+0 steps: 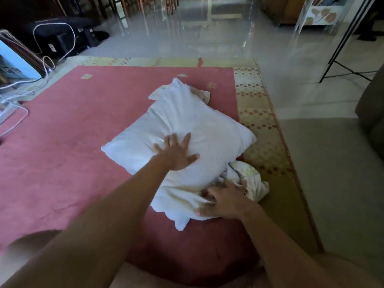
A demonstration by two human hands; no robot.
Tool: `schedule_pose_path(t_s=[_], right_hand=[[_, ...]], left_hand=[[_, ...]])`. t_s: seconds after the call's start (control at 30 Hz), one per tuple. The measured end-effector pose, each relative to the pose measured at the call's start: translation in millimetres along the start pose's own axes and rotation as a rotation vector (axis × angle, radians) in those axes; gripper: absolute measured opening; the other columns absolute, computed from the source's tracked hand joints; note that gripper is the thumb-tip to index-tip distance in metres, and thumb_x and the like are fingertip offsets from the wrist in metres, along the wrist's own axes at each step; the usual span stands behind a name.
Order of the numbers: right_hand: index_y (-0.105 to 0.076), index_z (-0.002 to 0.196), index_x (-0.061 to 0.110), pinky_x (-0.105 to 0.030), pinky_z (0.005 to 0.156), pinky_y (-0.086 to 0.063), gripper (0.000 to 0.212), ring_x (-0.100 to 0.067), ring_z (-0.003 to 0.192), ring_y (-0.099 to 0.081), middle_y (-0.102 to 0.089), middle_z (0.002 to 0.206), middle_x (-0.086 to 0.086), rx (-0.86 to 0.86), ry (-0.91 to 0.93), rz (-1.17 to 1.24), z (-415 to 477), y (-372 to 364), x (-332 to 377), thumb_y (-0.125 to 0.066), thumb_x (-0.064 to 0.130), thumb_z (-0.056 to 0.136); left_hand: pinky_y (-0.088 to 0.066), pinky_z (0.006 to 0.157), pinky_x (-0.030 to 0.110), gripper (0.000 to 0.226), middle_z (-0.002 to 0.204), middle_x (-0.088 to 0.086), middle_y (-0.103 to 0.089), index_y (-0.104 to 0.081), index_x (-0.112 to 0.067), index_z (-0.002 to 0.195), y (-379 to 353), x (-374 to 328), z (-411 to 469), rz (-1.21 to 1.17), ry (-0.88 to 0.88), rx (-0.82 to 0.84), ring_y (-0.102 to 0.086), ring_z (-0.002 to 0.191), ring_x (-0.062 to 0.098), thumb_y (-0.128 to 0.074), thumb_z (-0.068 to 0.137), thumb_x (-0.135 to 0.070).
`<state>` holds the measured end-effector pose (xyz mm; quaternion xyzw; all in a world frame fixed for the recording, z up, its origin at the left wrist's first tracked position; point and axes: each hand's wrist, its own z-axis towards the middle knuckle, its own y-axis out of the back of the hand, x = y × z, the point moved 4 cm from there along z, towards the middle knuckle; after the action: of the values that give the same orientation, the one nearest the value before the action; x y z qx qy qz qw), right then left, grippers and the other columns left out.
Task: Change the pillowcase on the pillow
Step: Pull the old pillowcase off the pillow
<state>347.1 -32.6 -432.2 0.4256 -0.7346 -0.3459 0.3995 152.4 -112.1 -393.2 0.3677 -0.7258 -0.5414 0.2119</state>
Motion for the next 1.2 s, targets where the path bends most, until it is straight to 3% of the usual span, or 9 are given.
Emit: schedule_pose_path(t_s=[0.1, 0.2, 0.3, 0.4, 0.53, 0.77, 0.9, 1.03, 1.2], right_hand=[[-0.028, 0.146, 0.028, -0.071, 0.107, 0.016, 0.100, -0.031, 0.150, -0.014, -0.028, 0.159, -0.005, 0.033, 0.012, -0.029, 7, -13, 2, -0.056, 0.083, 0.067], [-0.048, 0.130, 0.018, -0.055, 0.110, -0.026, 0.044, -0.031, 0.127, -0.050, -0.057, 0.133, -0.010, 0.017, 0.057, -0.013, 11, -9, 10, -0.056, 0.038, 0.092], [-0.058, 0.114, 0.022, -0.040, 0.089, -0.045, 0.027, -0.028, 0.107, -0.062, -0.066, 0.116, -0.005, -0.068, 0.130, -0.020, 10, -2, 20, -0.047, 0.038, 0.096], [-0.063, 0.109, 0.022, -0.037, 0.084, -0.049, 0.032, -0.024, 0.100, -0.064, -0.068, 0.104, 0.000, -0.066, 0.120, 0.032, 9, 1, 22, -0.049, 0.045, 0.093], [-0.054, 0.069, 0.025, -0.030, 0.063, -0.043, 0.027, -0.021, 0.078, -0.065, -0.057, 0.070, 0.007, 0.099, 0.001, 0.082, -3, -1, 4, -0.063, 0.048, 0.080], [-0.057, 0.067, 0.016, -0.025, 0.054, -0.034, 0.016, -0.016, 0.054, -0.050, -0.053, 0.055, 0.003, 0.235, -0.300, 0.232, -47, 10, -50, -0.067, 0.028, 0.068], [-0.060, 0.061, 0.018, -0.026, 0.056, -0.038, 0.022, -0.017, 0.062, -0.055, -0.059, 0.064, -0.001, 0.258, -0.443, 0.153, -71, 26, -91, -0.070, 0.035, 0.069], [-0.072, 0.092, 0.019, -0.032, 0.076, -0.047, 0.037, -0.018, 0.091, -0.059, -0.066, 0.097, -0.001, 0.278, -0.296, 0.159, -66, 30, -90, -0.070, 0.035, 0.059], [-0.056, 0.127, 0.035, -0.038, 0.099, -0.045, 0.068, -0.019, 0.118, -0.054, -0.058, 0.125, 0.006, -0.092, -0.228, 0.274, -48, 39, -73, -0.083, 0.043, 0.065]], left_hand=[[0.005, 0.114, 0.072, 0.110, 0.165, 0.013, 0.019, 0.023, -0.038, 0.153, -39, 0, -19, 0.028, -0.046, -0.086, 0.016, 0.153, 0.030, -0.033, 0.076, -0.091], [0.006, 0.112, 0.073, 0.128, 0.163, 0.015, 0.025, 0.030, -0.040, 0.150, -55, 2, -47, 0.068, -0.103, -0.160, 0.019, 0.152, 0.033, -0.047, 0.064, -0.094], [0.000, 0.109, 0.076, 0.125, 0.164, 0.010, 0.020, 0.024, -0.049, 0.150, -66, 14, -64, 0.064, -0.089, -0.228, 0.012, 0.152, 0.034, -0.055, 0.063, -0.091], [-0.008, 0.111, 0.075, 0.104, 0.167, 0.004, 0.009, 0.007, -0.058, 0.150, -51, 20, -60, -0.021, -0.073, -0.217, 0.005, 0.153, 0.032, -0.064, 0.074, -0.073], [-0.019, 0.112, 0.068, 0.077, 0.165, -0.001, -0.013, -0.024, -0.059, 0.147, -17, 32, -40, -0.166, -0.052, -0.194, -0.004, 0.153, 0.029, -0.069, 0.086, -0.046], [-0.027, 0.106, 0.068, 0.078, 0.153, -0.014, -0.036, -0.037, -0.068, 0.136, -13, 66, -20, -0.268, 0.059, -0.193, -0.020, 0.148, 0.016, -0.079, 0.076, -0.039], [-0.024, 0.109, 0.070, 0.099, 0.161, -0.017, -0.026, -0.015, -0.078, 0.132, -37, 92, -17, -0.198, 0.082, -0.191, -0.009, 0.152, 0.016, -0.076, 0.079, -0.022], [-0.014, 0.113, 0.072, 0.082, 0.167, 0.005, 0.001, -0.002, -0.045, 0.156, -44, 44, -42, -0.118, 0.108, -0.154, 0.005, 0.153, 0.031, -0.050, 0.096, -0.015], [-0.010, 0.116, 0.062, 0.088, 0.152, 0.020, -0.016, -0.011, -0.039, 0.156, -79, -7, -96, -0.088, -0.109, -0.208, -0.014, 0.143, 0.037, -0.041, 0.079, -0.071]])
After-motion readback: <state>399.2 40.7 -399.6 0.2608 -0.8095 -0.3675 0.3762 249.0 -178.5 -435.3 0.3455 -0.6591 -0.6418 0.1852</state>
